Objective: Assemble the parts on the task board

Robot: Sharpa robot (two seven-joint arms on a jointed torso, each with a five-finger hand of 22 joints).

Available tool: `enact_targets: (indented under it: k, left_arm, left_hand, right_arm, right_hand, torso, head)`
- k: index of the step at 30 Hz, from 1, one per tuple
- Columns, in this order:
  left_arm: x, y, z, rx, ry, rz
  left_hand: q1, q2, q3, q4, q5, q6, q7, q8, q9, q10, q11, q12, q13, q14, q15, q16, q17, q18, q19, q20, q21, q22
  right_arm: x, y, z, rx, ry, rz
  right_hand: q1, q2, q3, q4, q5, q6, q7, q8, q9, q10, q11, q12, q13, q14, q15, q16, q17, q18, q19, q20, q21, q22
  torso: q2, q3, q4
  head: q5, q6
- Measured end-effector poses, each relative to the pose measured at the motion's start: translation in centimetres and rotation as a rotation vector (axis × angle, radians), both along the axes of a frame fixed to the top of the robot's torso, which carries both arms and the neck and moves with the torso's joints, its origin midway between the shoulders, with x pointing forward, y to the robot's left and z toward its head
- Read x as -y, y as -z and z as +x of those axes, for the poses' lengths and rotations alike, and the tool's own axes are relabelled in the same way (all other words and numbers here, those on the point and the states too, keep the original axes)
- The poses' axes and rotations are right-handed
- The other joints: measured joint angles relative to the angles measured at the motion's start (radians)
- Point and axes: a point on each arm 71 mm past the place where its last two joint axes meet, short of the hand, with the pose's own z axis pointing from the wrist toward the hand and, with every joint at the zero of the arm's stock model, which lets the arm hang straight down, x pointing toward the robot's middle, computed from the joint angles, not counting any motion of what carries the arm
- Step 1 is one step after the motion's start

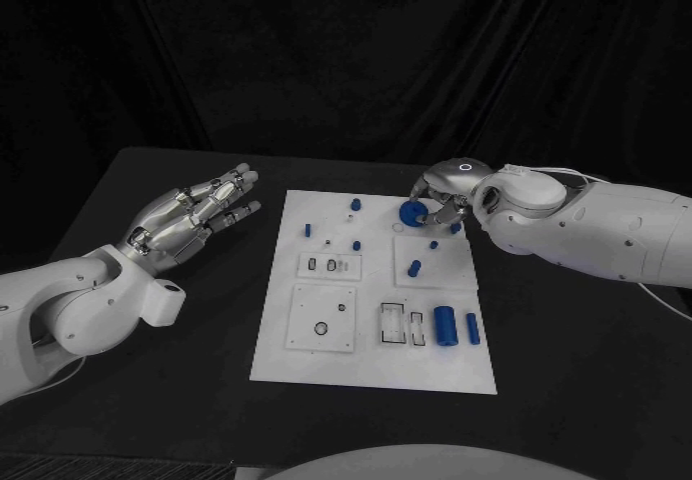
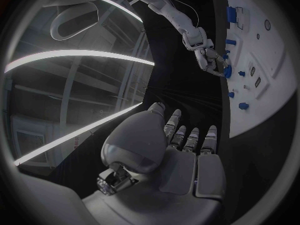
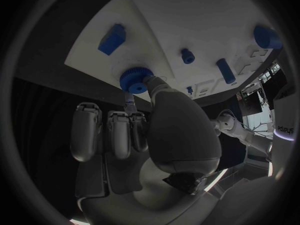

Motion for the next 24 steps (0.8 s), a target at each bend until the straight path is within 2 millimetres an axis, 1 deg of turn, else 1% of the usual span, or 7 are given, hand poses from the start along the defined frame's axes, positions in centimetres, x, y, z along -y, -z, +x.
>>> enact_targets:
  k: [7, 8, 10, 15, 16, 18, 24]
  left_arm:
    - [0.0, 0.0, 0.0, -0.004, 0.002, 0.002]
    - [0.1, 0.0, 0.0, -0.005, 0.003, 0.003]
    - [0.1, 0.1, 0.0, -0.006, 0.005, 0.003]
    - [0.2, 0.1, 0.0, -0.009, 0.008, 0.005]
    - [0.2, 0.1, 0.0, -0.01, 0.008, 0.005]
    - [0.2, 0.1, 0.0, -0.011, 0.009, 0.006]
    - [0.2, 0.1, 0.0, -0.014, 0.01, 0.007]
  left_hand:
    - [0.0, 0.0, 0.0, 0.0, 0.0, 0.005, 0.005, 0.0, 0.0, 0.0, 0.0, 0.0, 0.0, 0.001, 0.001, 0.0, 0.0, 0.0, 0.0, 0.0, 0.0, -0.001]
    - [0.0, 0.0, 0.0, 0.0, 0.0, 0.005, 0.005, 0.0, 0.0, 0.005, 0.005, 0.0, 0.0, 0.001, 0.001, 0.0, 0.0, 0.0, 0.0, 0.0, 0.0, -0.001]
    - [0.0, 0.0, 0.0, 0.0, 0.0, 0.005, 0.005, 0.0, 0.0, 0.005, 0.005, 0.0, 0.0, 0.001, 0.001, 0.0, 0.0, 0.0, 0.0, 0.0, 0.0, -0.001]
    - [0.0, 0.0, 0.0, 0.0, 0.0, 0.006, 0.005, 0.0, 0.0, 0.005, 0.005, 0.0, 0.0, 0.001, 0.001, 0.0, 0.0, 0.0, 0.0, 0.0, 0.0, -0.001]
    - [0.0, 0.0, 0.0, 0.0, 0.011, 0.006, 0.005, 0.0, 0.0, 0.006, 0.006, 0.0, 0.0, 0.001, 0.001, 0.0, 0.0, 0.0, 0.0, 0.0, 0.0, 0.0]
    - [0.0, 0.0, 0.0, 0.0, 0.011, 0.006, 0.006, 0.0, 0.0, 0.01, 0.01, 0.0, 0.0, 0.001, 0.001, 0.0, 0.0, 0.0, 0.0, 0.0, 0.0, 0.0]
    - [0.0, 0.0, 0.0, 0.0, 0.011, 0.006, 0.006, 0.004, 0.0, 0.011, 0.01, 0.0, 0.0, 0.001, 0.001, 0.0, 0.0, 0.0, 0.0, 0.0, 0.0, -0.001]
  right_arm:
    - [-2.5, -2.2, -0.1, 0.051, -0.065, 0.034]
    - [-2.8, -2.3, -0.1, 0.055, -0.071, 0.037]
    - [-3.4, -2.5, -0.2, 0.059, -0.086, 0.042]
    - [-5.1, -2.6, -0.1, 0.055, -0.116, 0.051]
    - [-5.4, -2.6, 0.0, 0.052, -0.12, 0.052]
    - [-6.0, -2.6, 0.1, 0.045, -0.129, 0.051]
    - [-7.5, -2.2, 0.7, 0.023, -0.143, 0.042]
  right_hand:
    - [0.0, 0.0, 0.0, 0.0, 0.0, 0.002, 0.001, 0.002, 0.0, 0.0, 0.0, 0.0, 0.0, 0.0, 0.0, 0.0, 0.0, 0.0, 0.0, 0.0, 0.0, 0.0]
    - [0.0, 0.0, 0.0, 0.0, 0.0, 0.002, 0.002, 0.002, 0.0, 0.0, 0.0, 0.0, 0.0, 0.0, 0.0, 0.0, 0.0, 0.0, 0.0, 0.0, 0.0, 0.0]
    - [0.0, 0.0, 0.0, 0.0, 0.0, 0.002, 0.002, 0.002, 0.0, 0.0, 0.0, 0.0, 0.0, 0.0, 0.0, 0.0, 0.0, 0.0, 0.0, 0.0, 0.0, 0.0]
    - [0.0, 0.0, 0.0, 0.0, 0.0, 0.004, 0.004, 0.002, 0.0, 0.0, 0.0, 0.0, 0.0, 0.0, 0.0, 0.0, 0.0, 0.0, 0.0, 0.0, 0.0, 0.0]
    - [0.0, 0.0, 0.0, 0.0, 0.0, 0.004, 0.004, 0.002, 0.0, 0.0, 0.0, 0.0, 0.0, 0.0, 0.0, 0.0, 0.0, 0.0, 0.0, 0.0, 0.0, 0.0]
    - [0.0, 0.0, 0.0, 0.0, 0.0, 0.004, 0.004, 0.002, 0.0, 0.0, 0.0, 0.0, 0.0, 0.0, 0.0, 0.0, 0.0, 0.0, 0.0, 0.0, 0.0, 0.0]
    - [0.0, 0.0, 0.0, 0.0, 0.0, 0.006, 0.005, 0.002, 0.0, 0.0, 0.0, 0.0, 0.0, 0.0, 0.0, 0.0, 0.0, 0.0, 0.0, 0.0, 0.0, 0.0]
  torso:
    - [0.0, -0.0007, -0.001]
    - [0.0, -0.0007, -0.0011]
    - [-0.001, -0.0007, -0.0011]
    - [-0.001, -0.0007, 0.0008]
    - [-0.001, -0.0007, 0.001]
    - [-0.001, -0.0008, 0.002]
    - [-0.001, -0.0025, 0.0052]
  head:
    - [0.002, -0.002]
    - [0.002, -0.003]
    - [0.002, -0.004]
    - [0.001, -0.004]
    - [0.0, -0.004]
    - [-0.001, -0.003]
    - [-0.004, 0.0]
